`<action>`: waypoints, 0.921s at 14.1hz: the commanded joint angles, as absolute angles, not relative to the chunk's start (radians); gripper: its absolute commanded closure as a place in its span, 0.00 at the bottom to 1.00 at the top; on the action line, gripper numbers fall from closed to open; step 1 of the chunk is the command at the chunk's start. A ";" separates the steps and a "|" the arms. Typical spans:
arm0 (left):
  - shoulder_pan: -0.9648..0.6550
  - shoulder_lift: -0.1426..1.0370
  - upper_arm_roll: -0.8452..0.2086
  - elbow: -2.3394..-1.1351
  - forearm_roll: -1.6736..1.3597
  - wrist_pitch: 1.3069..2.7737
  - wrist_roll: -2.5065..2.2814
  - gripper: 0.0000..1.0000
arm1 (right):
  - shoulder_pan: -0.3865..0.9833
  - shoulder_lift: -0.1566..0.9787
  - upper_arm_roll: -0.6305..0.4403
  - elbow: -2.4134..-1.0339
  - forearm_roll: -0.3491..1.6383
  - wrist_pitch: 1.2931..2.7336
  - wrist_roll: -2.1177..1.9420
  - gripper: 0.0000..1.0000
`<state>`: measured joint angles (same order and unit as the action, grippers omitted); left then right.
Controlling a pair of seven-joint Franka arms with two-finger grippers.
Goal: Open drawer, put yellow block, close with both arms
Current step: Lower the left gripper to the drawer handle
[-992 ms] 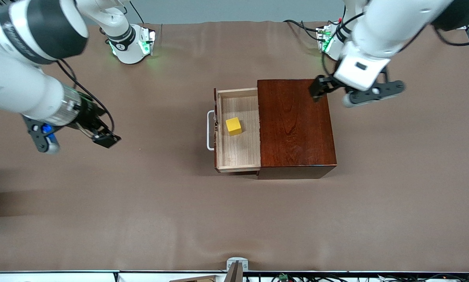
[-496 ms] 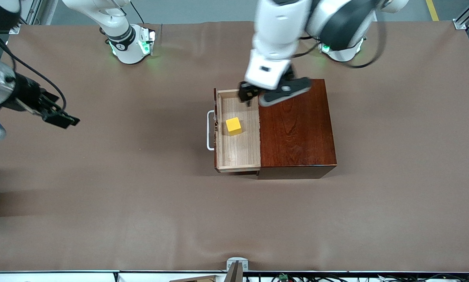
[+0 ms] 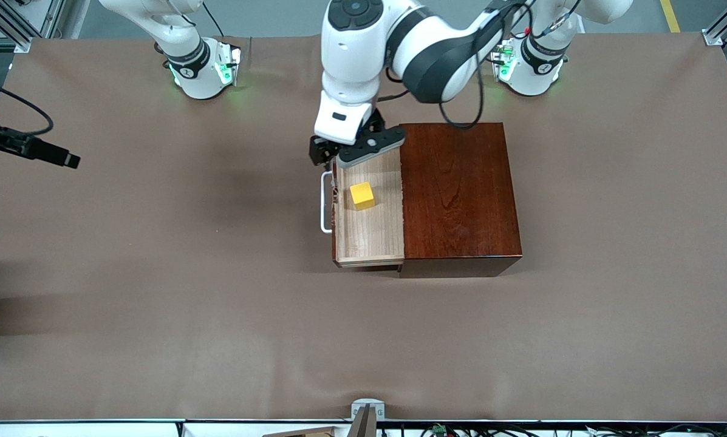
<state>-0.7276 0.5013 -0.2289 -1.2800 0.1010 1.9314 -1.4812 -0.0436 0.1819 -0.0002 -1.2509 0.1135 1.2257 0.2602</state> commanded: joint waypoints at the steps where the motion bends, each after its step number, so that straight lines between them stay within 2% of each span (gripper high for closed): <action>1: -0.787 0.584 -0.216 -1.221 0.129 2.026 -1.627 0.00 | -0.060 0.172 0.015 -1.220 0.094 1.221 0.206 0.00; 3: -0.869 0.617 -0.142 -1.215 0.127 2.086 -1.737 0.00 | -0.069 0.173 0.012 -1.172 0.094 1.220 0.212 0.00; 6: -1.020 0.682 -0.011 -1.181 0.126 2.186 -1.908 0.00 | -0.057 0.143 0.020 -1.178 0.098 1.210 0.204 0.00; 9: -1.040 0.727 0.006 -1.181 0.126 2.282 -2.014 0.00 | -0.032 0.088 0.020 -1.259 0.074 1.236 0.202 0.00; 13: -1.052 0.778 0.011 -1.180 0.127 2.338 -2.085 0.00 | -0.032 0.032 0.018 -1.345 0.042 1.296 0.057 0.00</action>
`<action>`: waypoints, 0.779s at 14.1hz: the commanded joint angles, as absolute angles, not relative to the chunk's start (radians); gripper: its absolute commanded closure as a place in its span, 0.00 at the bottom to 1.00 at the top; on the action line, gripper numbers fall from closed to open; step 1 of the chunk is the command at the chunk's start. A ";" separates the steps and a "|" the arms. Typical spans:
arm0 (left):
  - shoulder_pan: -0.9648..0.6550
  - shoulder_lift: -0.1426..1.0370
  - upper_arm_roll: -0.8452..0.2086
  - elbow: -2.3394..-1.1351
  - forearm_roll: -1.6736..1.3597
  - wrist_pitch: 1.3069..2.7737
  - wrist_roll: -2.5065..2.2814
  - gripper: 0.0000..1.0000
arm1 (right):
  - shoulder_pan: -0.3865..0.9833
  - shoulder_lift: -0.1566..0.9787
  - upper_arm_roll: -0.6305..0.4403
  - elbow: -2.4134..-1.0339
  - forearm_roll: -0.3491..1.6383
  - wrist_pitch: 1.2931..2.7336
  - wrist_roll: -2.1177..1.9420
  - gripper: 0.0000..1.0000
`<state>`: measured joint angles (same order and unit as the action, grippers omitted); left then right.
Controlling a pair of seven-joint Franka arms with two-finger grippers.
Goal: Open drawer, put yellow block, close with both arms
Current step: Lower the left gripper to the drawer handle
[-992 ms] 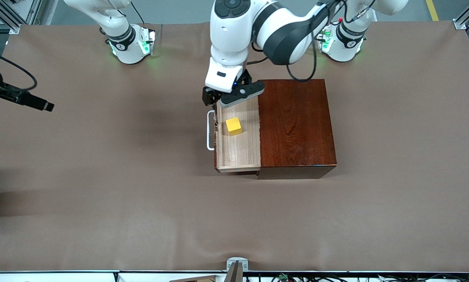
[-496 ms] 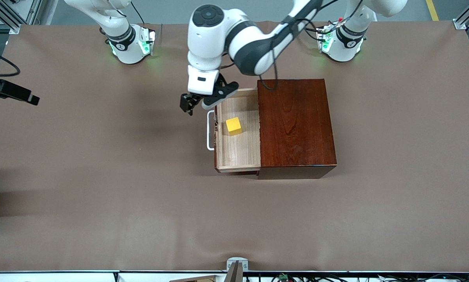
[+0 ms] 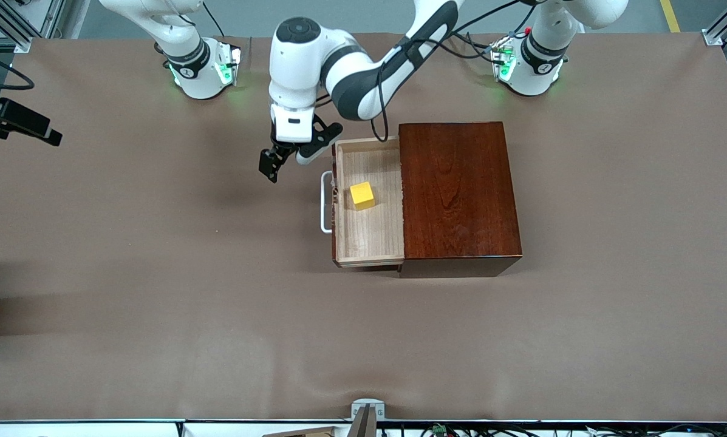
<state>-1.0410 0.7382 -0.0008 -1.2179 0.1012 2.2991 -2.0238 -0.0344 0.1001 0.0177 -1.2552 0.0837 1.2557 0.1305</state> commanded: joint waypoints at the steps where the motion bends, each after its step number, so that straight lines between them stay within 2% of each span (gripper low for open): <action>1: -1.052 0.791 0.011 -1.180 0.127 2.344 -2.086 0.00 | -0.029 0.017 0.021 -1.373 0.031 1.307 0.054 0.00; 4: -1.061 0.833 0.026 -1.180 0.127 2.378 -2.124 0.00 | -0.026 -0.029 0.025 -1.454 0.031 1.356 0.051 0.00; 7: -1.136 0.860 0.118 -1.183 0.127 2.381 -2.203 0.00 | 0.006 -0.031 0.025 -1.460 -0.003 1.355 0.041 0.00; 11: -1.141 0.877 0.127 -1.190 0.129 2.372 -2.209 0.00 | 0.000 -0.048 0.020 -1.491 0.000 1.370 0.025 0.00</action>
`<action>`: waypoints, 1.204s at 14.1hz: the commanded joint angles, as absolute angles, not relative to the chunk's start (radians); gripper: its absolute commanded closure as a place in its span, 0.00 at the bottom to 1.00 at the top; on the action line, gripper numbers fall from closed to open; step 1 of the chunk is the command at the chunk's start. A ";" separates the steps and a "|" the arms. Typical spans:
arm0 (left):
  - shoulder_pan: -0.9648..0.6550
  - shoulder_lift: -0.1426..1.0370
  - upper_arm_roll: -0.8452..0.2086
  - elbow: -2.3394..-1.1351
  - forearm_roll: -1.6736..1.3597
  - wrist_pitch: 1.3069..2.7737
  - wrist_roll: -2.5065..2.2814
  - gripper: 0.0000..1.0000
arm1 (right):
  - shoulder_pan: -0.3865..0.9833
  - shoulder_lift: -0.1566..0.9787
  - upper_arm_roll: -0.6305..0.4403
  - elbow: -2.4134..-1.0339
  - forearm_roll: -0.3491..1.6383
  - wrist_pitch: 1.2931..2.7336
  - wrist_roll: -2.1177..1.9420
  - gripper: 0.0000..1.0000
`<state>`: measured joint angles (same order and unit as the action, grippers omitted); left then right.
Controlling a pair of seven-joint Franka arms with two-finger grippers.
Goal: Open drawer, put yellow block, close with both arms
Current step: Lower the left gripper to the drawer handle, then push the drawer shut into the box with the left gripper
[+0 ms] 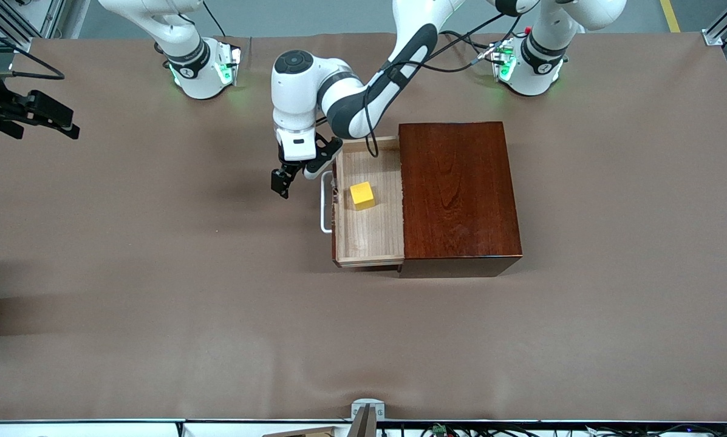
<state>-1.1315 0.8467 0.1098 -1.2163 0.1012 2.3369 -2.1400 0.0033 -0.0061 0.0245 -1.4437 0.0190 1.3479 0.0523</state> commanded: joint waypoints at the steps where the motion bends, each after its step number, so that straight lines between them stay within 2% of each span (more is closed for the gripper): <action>1: -1.141 0.877 0.130 -1.193 0.129 2.365 -2.209 0.00 | -0.002 -0.049 0.018 -1.491 0.000 1.370 -0.009 0.00; 6: -1.140 0.867 0.190 -1.195 0.127 2.211 -2.229 0.00 | -0.005 -0.052 0.003 -1.499 0.012 1.362 -0.034 0.00; 17: -1.086 0.831 0.207 -1.204 0.120 1.921 -2.226 0.00 | -0.006 -0.049 0.005 -1.500 0.012 1.351 -0.034 0.00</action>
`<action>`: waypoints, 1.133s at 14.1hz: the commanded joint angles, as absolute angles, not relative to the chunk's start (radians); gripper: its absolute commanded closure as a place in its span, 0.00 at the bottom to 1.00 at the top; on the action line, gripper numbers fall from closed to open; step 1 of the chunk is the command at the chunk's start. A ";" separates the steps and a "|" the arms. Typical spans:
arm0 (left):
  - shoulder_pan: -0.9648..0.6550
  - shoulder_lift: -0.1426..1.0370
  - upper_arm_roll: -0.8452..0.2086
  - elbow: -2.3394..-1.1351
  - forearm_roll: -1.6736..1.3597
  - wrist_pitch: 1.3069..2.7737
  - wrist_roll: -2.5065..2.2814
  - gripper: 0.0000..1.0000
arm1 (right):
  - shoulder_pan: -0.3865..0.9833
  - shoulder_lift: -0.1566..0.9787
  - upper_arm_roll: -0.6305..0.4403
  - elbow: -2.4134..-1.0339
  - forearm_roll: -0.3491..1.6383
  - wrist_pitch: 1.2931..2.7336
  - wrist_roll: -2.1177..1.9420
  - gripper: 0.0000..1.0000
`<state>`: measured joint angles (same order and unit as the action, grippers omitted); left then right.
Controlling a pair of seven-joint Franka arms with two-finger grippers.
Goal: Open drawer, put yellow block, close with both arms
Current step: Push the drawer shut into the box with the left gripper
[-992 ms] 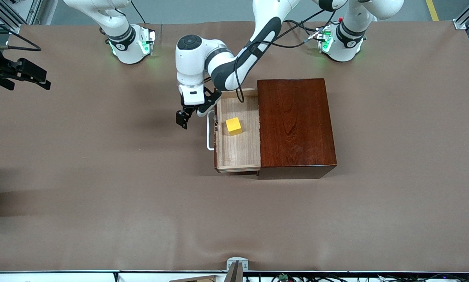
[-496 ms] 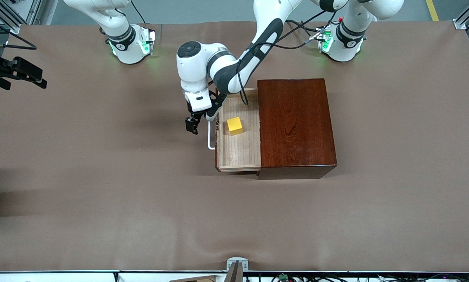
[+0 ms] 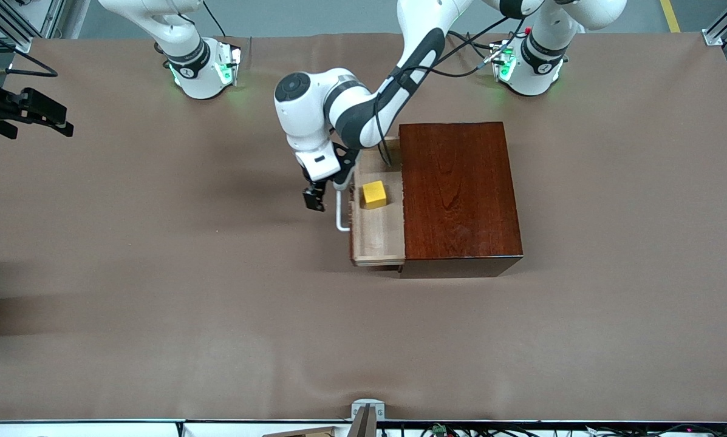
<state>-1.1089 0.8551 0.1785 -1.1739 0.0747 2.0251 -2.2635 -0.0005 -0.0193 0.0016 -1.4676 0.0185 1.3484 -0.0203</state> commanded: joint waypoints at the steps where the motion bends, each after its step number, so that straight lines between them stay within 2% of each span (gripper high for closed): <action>1: -1.078 0.831 0.209 -1.204 0.121 1.886 -2.227 0.00 | -0.006 -0.048 0.005 -1.500 0.012 1.353 -0.032 0.00; 9: -1.072 0.831 0.235 -1.206 0.127 1.703 -2.230 0.00 | -0.006 -0.046 0.005 -1.499 0.012 1.351 -0.032 0.00; 16: -1.072 0.816 0.251 -1.193 0.124 1.697 -2.206 0.00 | -0.005 -0.046 0.003 -1.500 0.012 1.350 -0.031 0.00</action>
<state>-1.0690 0.8529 0.2293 -1.1808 0.0955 1.7071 -2.2505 -0.0006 -0.0193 0.0011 -1.4761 0.0185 1.3484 -0.0209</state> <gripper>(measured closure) 0.000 0.000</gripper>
